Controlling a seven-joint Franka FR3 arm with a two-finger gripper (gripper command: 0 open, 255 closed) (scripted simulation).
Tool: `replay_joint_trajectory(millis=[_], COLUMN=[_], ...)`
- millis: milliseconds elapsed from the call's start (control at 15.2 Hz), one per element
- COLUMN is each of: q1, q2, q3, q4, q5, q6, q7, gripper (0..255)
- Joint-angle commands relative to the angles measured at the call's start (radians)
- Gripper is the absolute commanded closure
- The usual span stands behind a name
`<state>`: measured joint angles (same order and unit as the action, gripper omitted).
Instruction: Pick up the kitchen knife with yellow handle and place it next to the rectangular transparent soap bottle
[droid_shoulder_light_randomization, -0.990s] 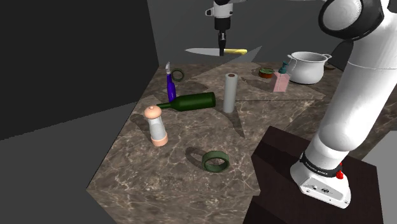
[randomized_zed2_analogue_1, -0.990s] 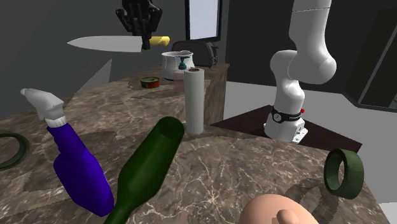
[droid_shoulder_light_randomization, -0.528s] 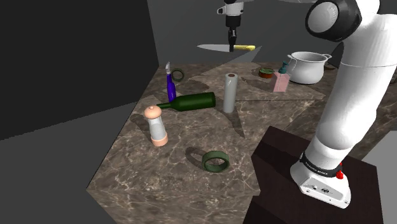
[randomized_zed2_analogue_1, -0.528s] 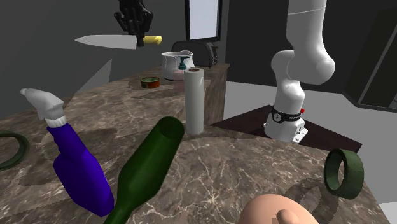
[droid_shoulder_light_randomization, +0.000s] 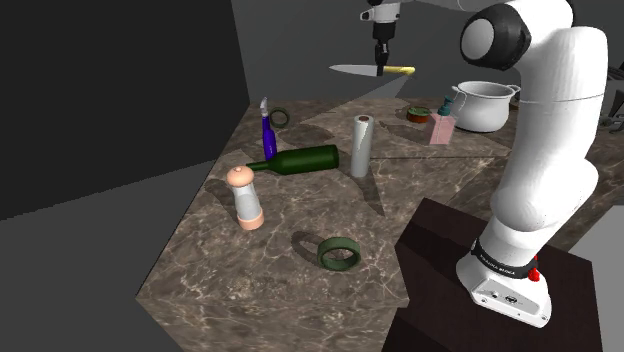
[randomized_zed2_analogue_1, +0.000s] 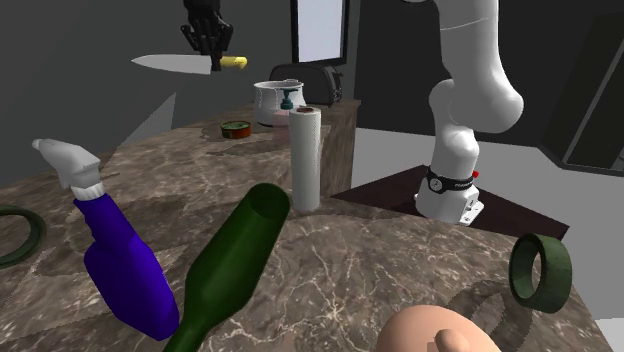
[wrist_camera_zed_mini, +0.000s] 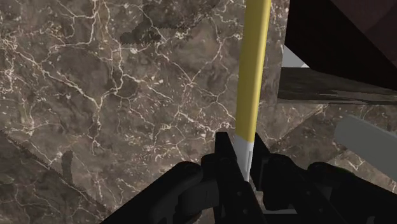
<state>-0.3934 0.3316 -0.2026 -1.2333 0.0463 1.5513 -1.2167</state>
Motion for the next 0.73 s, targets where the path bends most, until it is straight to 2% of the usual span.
replay_joint_trajectory(millis=[0, 198, 264, 660], q1=[-0.039, -0.105, -0.134, -0.112], q2=[0.08, 0.193, 0.25, 0.186], q3=[-0.011, -0.021, -0.022, -0.024], q4=[0.125, 0.301, 0.394, 0.204], q5=[0.019, 0.045, 0.057, 0.045], q6=[-0.046, -0.11, -0.146, -0.021], q7=[-0.042, -0.098, -0.117, -0.118], gripper=[255, 255, 255, 255])
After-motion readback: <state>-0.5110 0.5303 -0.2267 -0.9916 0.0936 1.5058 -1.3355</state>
